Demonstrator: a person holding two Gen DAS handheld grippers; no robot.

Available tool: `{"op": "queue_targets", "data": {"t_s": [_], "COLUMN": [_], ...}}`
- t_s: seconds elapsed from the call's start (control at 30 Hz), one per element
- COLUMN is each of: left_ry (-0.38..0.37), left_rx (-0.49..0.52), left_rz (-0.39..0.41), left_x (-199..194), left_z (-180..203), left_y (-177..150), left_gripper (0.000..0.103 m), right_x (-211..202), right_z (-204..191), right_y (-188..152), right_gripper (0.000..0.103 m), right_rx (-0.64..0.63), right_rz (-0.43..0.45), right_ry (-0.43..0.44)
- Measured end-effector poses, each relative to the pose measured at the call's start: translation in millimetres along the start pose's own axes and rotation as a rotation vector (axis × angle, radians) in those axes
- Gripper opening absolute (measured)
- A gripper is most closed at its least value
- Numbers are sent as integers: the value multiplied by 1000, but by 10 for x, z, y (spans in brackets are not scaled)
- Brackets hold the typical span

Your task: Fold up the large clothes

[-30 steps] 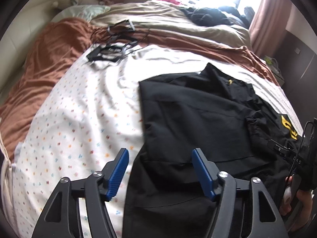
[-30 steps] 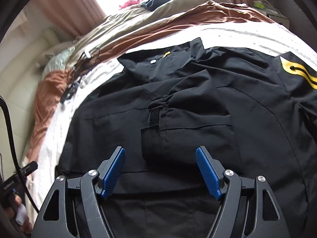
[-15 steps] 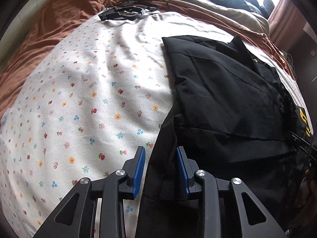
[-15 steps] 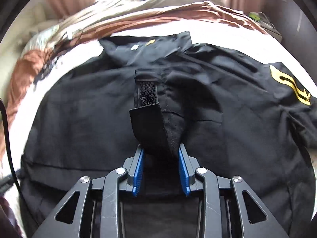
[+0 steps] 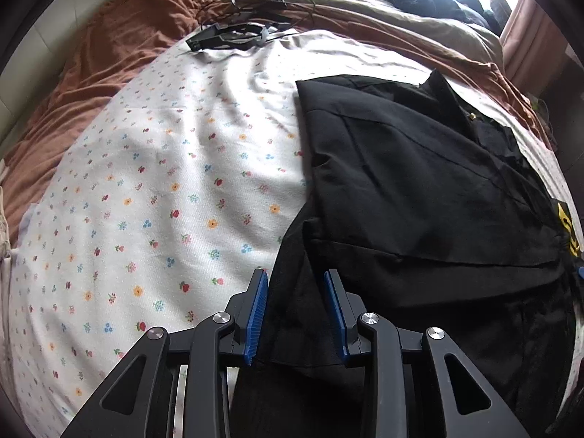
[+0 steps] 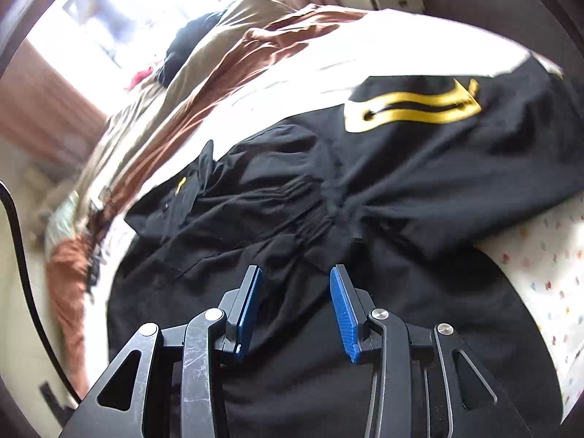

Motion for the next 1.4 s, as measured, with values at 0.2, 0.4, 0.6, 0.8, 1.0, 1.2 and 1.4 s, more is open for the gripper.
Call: {"op": "queue_targets", "data": {"t_s": [0.2, 0.4, 0.6, 0.8, 1.0, 1.2, 1.4], "left_ry": [-51, -81, -133, -192, -193, -192, -227], "left_rx": [13, 68, 69, -8, -6, -21, -86], "left_rz": [58, 146, 182, 235, 246, 225, 207], "left_x": [-325, -646, -841, -973, -933, -694, -488], "left_z": [344, 860, 1359, 1743, 2066, 2184, 2113], "left_y": [79, 136, 169, 185, 103, 2, -58], "left_gripper": [50, 81, 81, 81, 81, 81, 81], "right_x": [-245, -404, -546, -643, -683, -601, -508], "right_z": [474, 875, 1287, 1813, 2217, 2399, 2420], "right_y": [154, 329, 554, 723, 889, 937, 1019], "right_gripper": [40, 61, 61, 61, 59, 46, 9], "right_rx": [130, 223, 297, 419, 478, 492, 479], "right_rz": [-1, 34, 90, 128, 156, 153, 181], "right_ry": [49, 66, 62, 54, 49, 56, 51]}}
Point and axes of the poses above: each gripper's, at about its wrist camera, not at the fingertips, and x roughly the way its jaws point, z to its right, y to its top, the point moved 2 cm from there along x, roughly the way its jaws point, and after that the axes turned 11 degrees about x, right-handed, at the moved point
